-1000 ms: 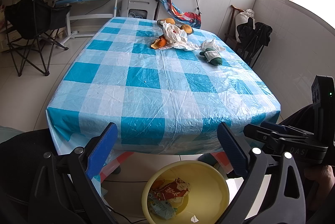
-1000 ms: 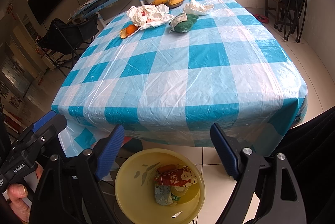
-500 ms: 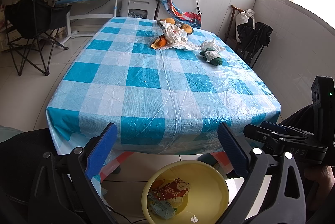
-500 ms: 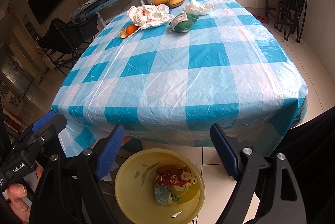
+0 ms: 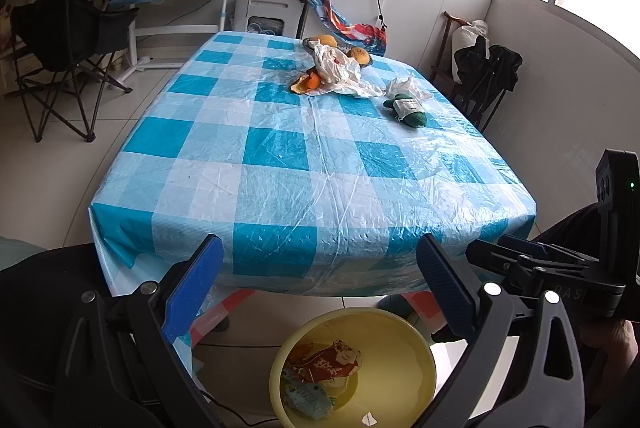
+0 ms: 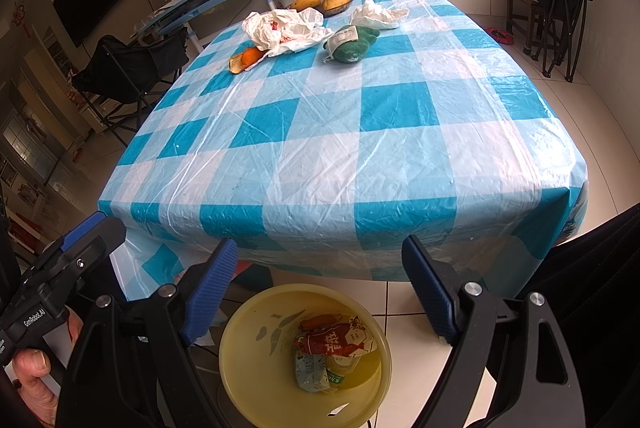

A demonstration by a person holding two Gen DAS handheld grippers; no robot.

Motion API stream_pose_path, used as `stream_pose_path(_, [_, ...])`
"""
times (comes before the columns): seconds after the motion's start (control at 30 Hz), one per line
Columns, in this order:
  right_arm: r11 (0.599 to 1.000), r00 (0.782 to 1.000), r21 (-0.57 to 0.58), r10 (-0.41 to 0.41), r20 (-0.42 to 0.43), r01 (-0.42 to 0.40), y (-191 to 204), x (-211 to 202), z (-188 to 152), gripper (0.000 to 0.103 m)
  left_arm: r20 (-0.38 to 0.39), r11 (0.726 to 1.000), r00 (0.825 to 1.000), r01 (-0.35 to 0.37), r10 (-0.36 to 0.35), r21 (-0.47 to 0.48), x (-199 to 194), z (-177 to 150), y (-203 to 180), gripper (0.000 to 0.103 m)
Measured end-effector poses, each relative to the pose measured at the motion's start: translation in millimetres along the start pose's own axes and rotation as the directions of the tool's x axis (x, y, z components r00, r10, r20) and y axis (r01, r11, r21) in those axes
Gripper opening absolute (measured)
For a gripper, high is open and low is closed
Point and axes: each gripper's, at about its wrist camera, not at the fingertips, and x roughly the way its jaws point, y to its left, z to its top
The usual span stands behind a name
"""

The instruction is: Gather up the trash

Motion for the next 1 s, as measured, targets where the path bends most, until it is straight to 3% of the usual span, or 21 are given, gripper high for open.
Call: stream_pose_path(1.0, [1.0, 1.0, -0.002, -0.001, 0.0, 0.001, 0.1, 0.7, -0.5, 0.081, 0.002, 1.0, 1.0, -0.003, 0.003, -0.005, 1.2, 1.6, 1.9, 0.094])
